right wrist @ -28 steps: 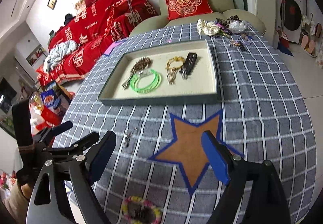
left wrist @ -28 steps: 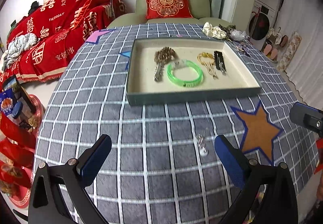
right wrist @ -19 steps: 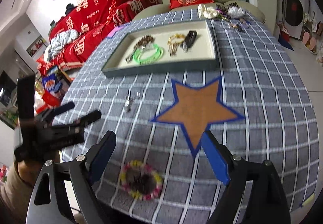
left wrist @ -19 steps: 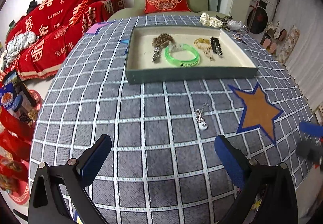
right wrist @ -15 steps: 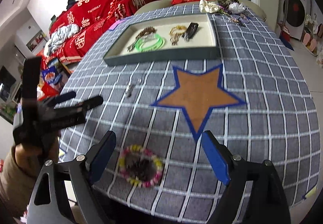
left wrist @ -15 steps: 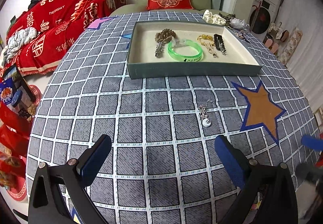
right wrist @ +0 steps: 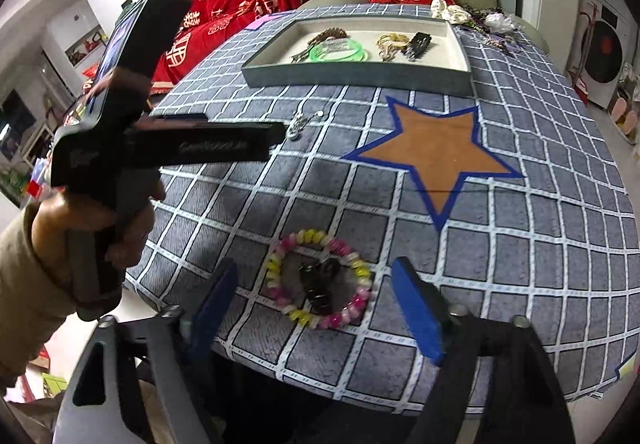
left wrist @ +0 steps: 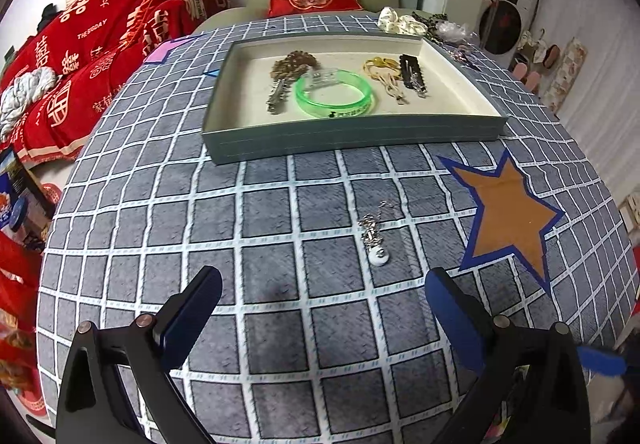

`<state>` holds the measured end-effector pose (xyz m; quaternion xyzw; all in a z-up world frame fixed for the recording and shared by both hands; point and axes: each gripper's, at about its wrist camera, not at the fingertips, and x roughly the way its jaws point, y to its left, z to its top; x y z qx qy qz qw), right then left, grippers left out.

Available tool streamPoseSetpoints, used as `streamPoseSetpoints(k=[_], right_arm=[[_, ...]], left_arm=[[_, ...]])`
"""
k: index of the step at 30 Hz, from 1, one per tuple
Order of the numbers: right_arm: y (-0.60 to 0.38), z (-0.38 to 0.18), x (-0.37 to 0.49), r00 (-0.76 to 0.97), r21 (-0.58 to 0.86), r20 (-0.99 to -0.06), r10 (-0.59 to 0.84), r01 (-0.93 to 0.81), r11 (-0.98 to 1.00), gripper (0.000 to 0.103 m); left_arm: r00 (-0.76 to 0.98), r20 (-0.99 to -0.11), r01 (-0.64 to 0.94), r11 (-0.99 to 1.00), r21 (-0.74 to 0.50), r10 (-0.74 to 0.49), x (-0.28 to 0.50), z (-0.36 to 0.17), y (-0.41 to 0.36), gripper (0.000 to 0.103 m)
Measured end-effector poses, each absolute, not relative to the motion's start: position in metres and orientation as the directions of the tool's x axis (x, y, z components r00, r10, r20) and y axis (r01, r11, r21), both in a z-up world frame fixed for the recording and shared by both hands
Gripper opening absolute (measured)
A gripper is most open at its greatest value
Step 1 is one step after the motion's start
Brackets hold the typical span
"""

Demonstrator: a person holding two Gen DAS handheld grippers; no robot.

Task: Organize jewelry
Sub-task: 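Grasp the black claw clip with the right tool while the left tool grasps the silver bead pendant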

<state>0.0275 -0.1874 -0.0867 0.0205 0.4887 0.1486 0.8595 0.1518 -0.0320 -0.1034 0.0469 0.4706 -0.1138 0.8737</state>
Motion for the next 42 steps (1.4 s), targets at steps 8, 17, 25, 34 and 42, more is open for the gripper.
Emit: streamPoseSetpoints(k=[8,17,25,34,42], right_arm=[[-0.183,-0.101,0.026,0.461,0.178,-0.846,0.267,-0.227,0.957,0.048],[-0.180,-0.112,0.028,0.446,0.164,-0.860,0.248,-0.219,0.962,0.028],[-0.181,-0.113,0.027,0.454,0.159,-0.857,0.243,-0.216,0.963,0.019],[-0.188,-0.107,0.027,0.469,0.199,-0.839,0.274,-0.204,0.959,0.019],[-0.195,-0.102,0.029,0.473,0.245,-0.828,0.301,-0.178,0.953,0.019]], left_arm=[[0.509,-0.846,0.276,0.961,-0.012,-0.157,0.157,-0.110,-0.045,0.096],[0.498,-0.852,0.309,0.951,0.002,-0.160,0.161,-0.116,-0.058,0.084],[0.477,-0.861,0.338,0.941,-0.007,-0.178,0.164,-0.120,-0.065,0.057],[0.470,-0.853,0.359,0.932,-0.052,-0.228,0.160,-0.116,-0.062,0.019],[0.488,-0.837,0.328,0.941,-0.086,-0.247,0.154,-0.107,-0.044,0.019]])
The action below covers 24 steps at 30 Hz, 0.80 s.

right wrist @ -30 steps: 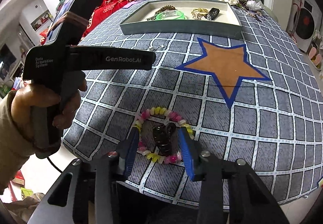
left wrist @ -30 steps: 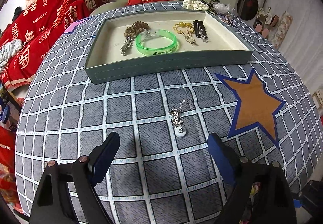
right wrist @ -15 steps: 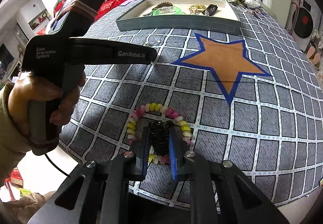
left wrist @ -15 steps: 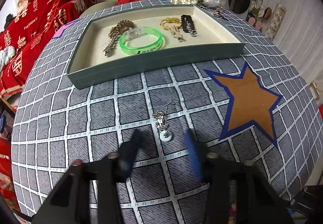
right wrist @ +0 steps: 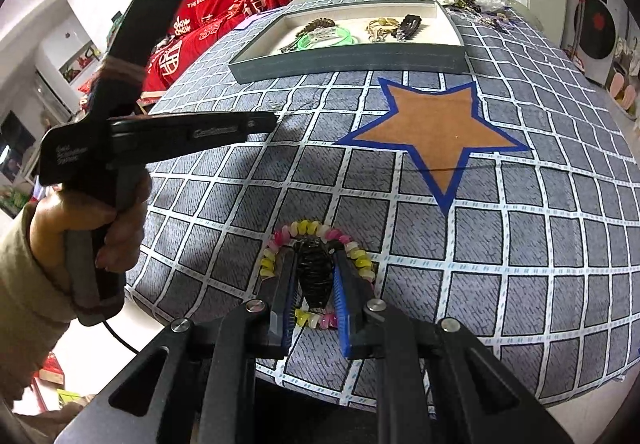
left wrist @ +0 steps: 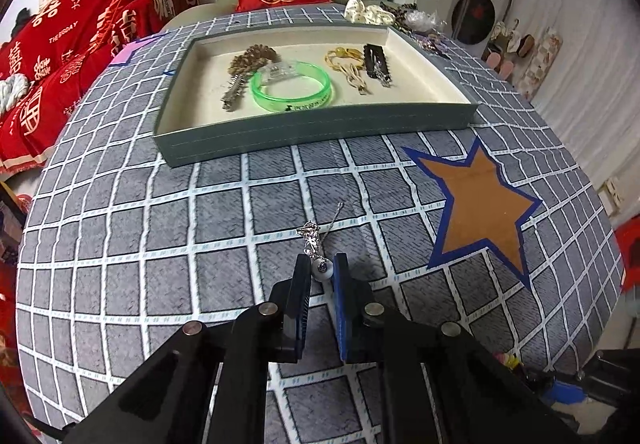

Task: Organize jewelry
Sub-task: 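Grasp the black claw clip with the right tool while the left tool grasps the silver bead pendant, then carry the claw clip and bead pendant into the tray and open both tools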

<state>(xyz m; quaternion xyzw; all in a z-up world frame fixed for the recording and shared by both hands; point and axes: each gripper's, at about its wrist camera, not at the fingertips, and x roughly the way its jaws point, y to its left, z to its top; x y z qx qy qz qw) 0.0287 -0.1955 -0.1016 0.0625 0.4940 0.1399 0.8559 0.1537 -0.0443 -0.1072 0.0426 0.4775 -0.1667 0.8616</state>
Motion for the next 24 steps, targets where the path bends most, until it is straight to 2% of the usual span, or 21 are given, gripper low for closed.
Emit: streamPoseSetpoints(k=[24], right_arm=[[-0.224,-0.089,0.038,0.504,0.277,-0.815,0.287,-0.097,0.956,0.019]], left_arm=[[0.555,-0.793,0.301,0.949,-0.090,-0.251,0.130,-0.074,-0.021,0.019]])
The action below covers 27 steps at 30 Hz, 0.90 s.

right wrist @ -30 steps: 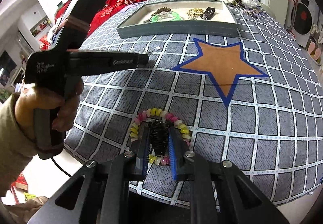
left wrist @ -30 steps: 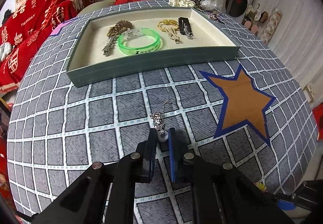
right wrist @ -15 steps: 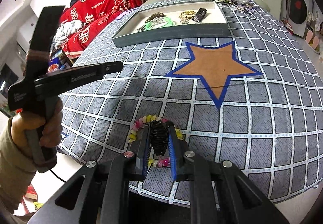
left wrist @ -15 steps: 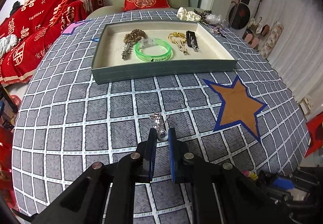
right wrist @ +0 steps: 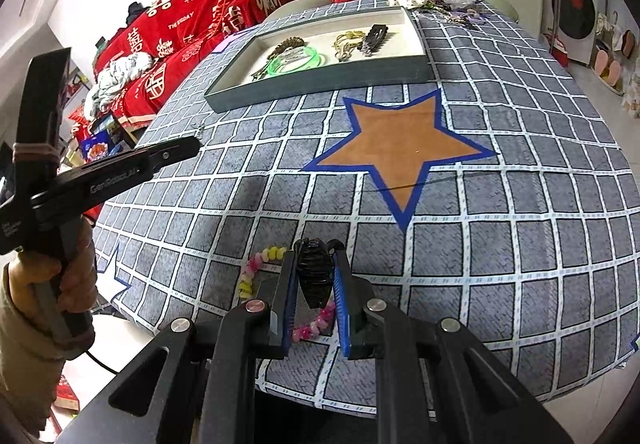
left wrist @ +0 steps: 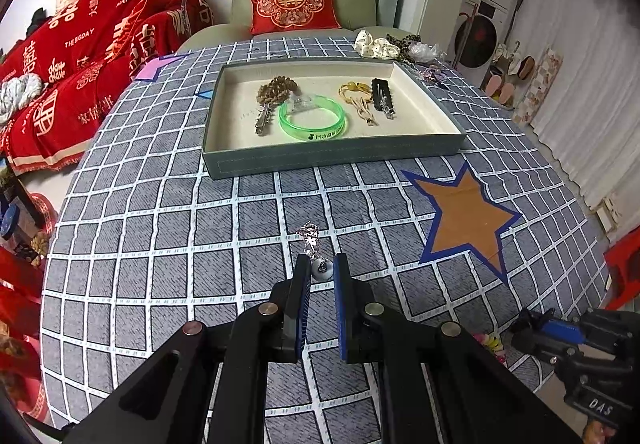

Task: Organize jewelry
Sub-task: 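Carry the claw clip and bead pendant into the tray and open both tools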

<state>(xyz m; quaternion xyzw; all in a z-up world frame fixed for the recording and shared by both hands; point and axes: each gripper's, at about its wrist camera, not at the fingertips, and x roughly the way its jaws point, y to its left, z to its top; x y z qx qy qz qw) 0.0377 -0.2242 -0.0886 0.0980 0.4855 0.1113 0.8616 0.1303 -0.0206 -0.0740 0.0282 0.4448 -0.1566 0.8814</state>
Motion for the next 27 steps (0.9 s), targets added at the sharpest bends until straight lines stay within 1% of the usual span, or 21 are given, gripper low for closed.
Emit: streamPoseSetpoints(k=[15,27], right_arm=[[-0.244,-0.064,0.070,0.543,0.256,-0.801,0.254,-0.074,0.964,0.019],[-0.259,-0.024,0.136,0.584,0.235,-0.773,0.247,-0.097,0.967,0.019]], left_arm=[[0.581,-0.776,0.291,0.953,-0.083,-0.245,0.141,-0.056,-0.005,0.019],[0.616,-0.755,0.275,0.959,-0.062,-0.225,0.188,-0.028,-0.002,0.019]])
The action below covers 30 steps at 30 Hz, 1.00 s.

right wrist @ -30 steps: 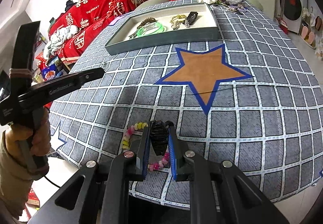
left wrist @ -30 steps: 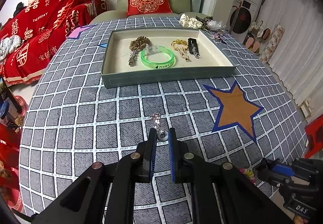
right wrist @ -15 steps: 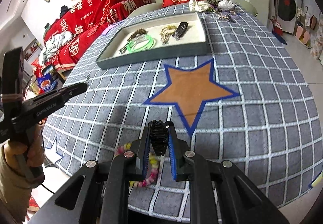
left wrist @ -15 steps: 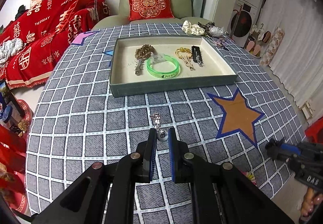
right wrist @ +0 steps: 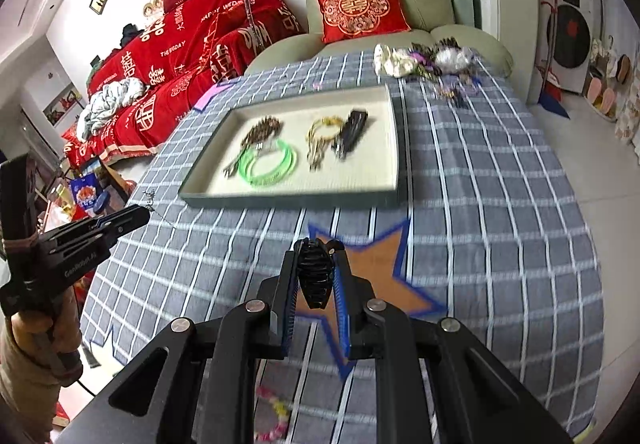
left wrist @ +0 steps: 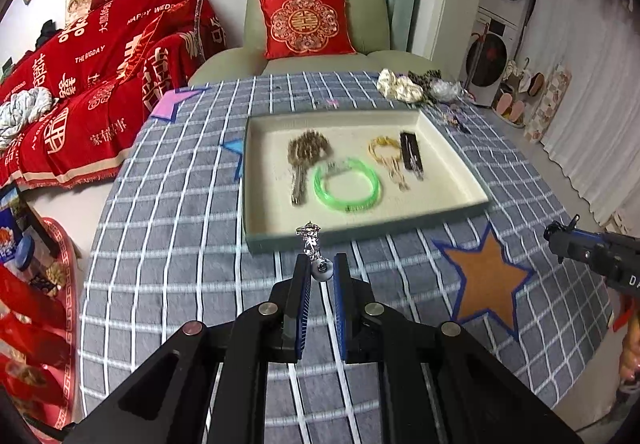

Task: Organize jewelry
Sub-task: 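Carry the claw clip and bead pendant into the tray and open both tools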

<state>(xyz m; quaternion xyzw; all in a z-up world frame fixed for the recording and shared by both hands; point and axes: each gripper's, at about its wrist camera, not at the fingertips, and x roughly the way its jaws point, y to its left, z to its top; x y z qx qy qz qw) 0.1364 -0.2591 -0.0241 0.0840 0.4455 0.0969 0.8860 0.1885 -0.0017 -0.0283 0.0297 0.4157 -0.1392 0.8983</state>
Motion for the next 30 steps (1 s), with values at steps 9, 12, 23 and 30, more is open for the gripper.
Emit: streamPoseSetpoints(k=[9,12,23,30], right_arm=[[-0.259,-0.010,0.212,0.591,0.226,-0.769,0.245,-0.108,0.968,0.019],[-0.254,-0.014,0.233,0.585,0.224,-0.773,0.245,-0.109,0.968,0.019],[-0.241,-0.049,0.281,0.553,0.190,-0.804,0.218,-0.107,0.976,0.019],[-0.234,-0.082,0.301,0.518,0.189,-0.830,0.206,-0.085,0.978,0.019]], left_arm=[[0.637,-0.742,0.263,0.964,-0.045,-0.209,0.243,-0.019,-0.013,0.019],[0.631,-0.752,0.245,0.969,-0.043,-0.192,0.259,-0.026,-0.015,0.019],[0.583,-0.799,0.191,0.981,-0.042,-0.147,0.304,-0.068,-0.019,0.019],[0.563,-0.819,0.198,0.980,0.005,-0.109,0.318,-0.090,-0.034,0.019]])
